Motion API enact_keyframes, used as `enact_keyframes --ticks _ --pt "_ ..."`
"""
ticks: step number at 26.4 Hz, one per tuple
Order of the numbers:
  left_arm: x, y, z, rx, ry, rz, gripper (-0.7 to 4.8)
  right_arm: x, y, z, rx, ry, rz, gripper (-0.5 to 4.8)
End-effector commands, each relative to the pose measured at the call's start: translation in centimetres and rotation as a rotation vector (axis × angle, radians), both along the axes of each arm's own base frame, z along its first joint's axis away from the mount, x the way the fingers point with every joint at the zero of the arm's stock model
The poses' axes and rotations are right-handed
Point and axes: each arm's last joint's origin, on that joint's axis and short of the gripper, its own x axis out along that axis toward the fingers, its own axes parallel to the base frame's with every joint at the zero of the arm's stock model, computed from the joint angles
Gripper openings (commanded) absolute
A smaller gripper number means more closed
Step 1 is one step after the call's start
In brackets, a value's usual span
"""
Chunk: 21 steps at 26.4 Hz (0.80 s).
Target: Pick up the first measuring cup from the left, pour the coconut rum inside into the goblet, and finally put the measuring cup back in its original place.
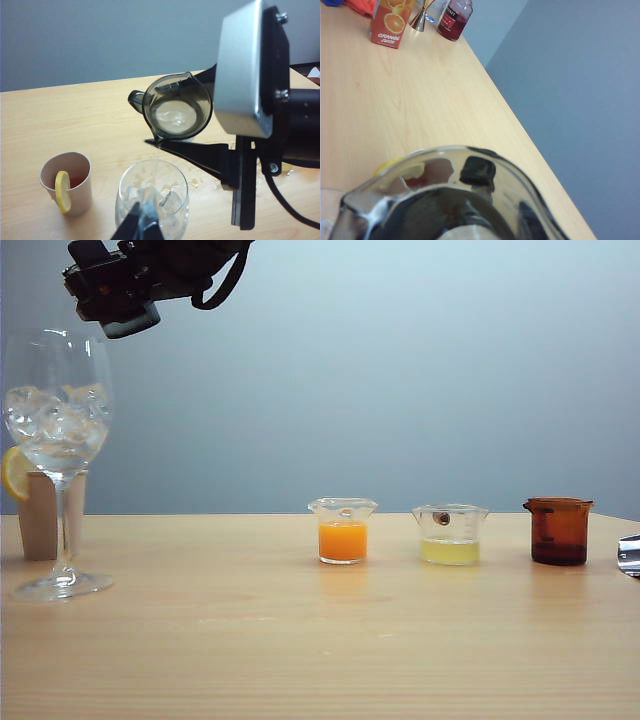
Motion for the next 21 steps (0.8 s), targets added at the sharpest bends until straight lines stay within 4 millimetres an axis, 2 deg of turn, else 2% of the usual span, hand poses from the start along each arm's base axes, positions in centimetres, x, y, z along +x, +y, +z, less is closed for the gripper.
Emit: enact_keyframes --ticks 1,21 --pt "-0.12 0.0 0.39 -0.002 -0.017 -0.004 -0.05 -0.11 -0.07 0.85 0.005 -0.068 0.003 -0.01" --pt "-0.11 0.0 0.38 -0.001 -0.017 -0.004 -0.05 -0.81 0.61 0.62 -0.078 -0.174 0.018 0.0"
